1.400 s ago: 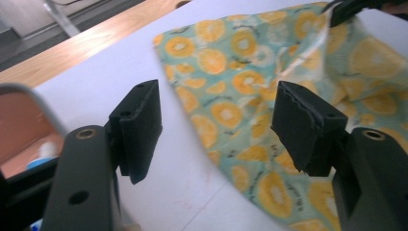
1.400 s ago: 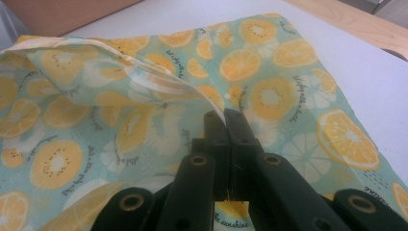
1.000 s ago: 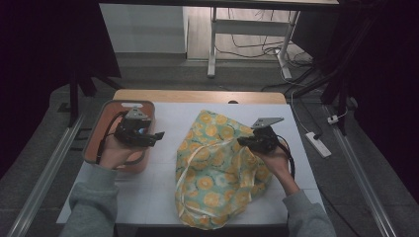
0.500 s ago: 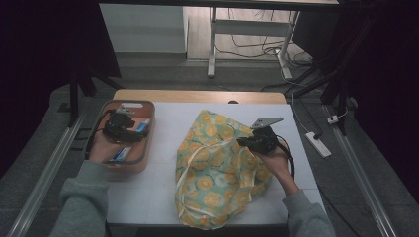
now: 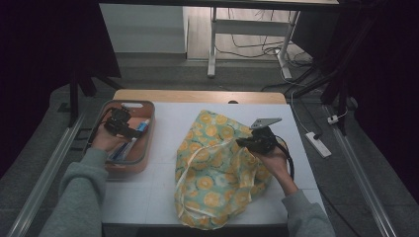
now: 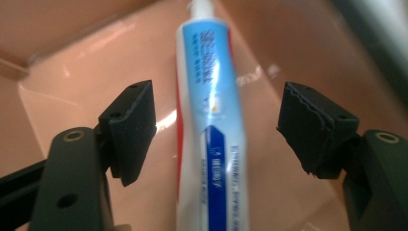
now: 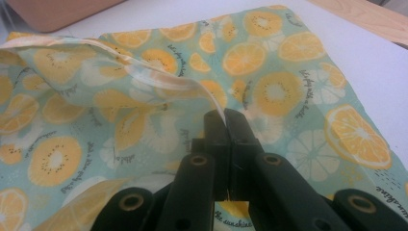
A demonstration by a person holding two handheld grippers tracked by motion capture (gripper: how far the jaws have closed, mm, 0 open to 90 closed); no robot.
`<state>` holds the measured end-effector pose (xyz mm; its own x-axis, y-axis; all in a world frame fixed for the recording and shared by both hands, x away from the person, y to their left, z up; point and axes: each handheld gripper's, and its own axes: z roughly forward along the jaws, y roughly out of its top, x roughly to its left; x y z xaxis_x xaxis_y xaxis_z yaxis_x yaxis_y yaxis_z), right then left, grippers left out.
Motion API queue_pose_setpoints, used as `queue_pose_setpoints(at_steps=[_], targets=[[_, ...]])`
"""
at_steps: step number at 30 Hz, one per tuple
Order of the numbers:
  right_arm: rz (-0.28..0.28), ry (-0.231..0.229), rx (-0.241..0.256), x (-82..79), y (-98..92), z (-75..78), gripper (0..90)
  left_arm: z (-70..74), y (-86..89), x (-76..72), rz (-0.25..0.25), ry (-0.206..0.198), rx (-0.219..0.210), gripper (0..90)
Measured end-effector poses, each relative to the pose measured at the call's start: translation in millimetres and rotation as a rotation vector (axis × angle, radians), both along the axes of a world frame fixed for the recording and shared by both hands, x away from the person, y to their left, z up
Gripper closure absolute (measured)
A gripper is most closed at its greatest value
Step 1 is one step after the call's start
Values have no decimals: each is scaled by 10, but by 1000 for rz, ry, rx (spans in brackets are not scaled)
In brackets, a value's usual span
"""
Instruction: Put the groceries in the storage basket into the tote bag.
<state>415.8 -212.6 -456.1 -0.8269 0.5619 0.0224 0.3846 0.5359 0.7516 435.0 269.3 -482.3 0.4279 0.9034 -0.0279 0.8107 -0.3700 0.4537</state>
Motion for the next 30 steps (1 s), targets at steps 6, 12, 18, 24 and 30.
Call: queue_pose_setpoints(at_steps=[6,12,18,24,30], targets=[[4,-7,0,6,0,3,886,-113,-12,75,5,47,34,275],[-4,-7,26,-27,-27,41,886,-228,-9,127,10,90,69,267],[-10,-12,35,-34,-52,67,886,-317,43,168,18,133,43,283],[-14,-13,37,-33,-67,71,886,-286,28,153,7,133,41,488],[-10,-18,35,-49,-52,78,886,-215,23,140,16,128,89,661]])
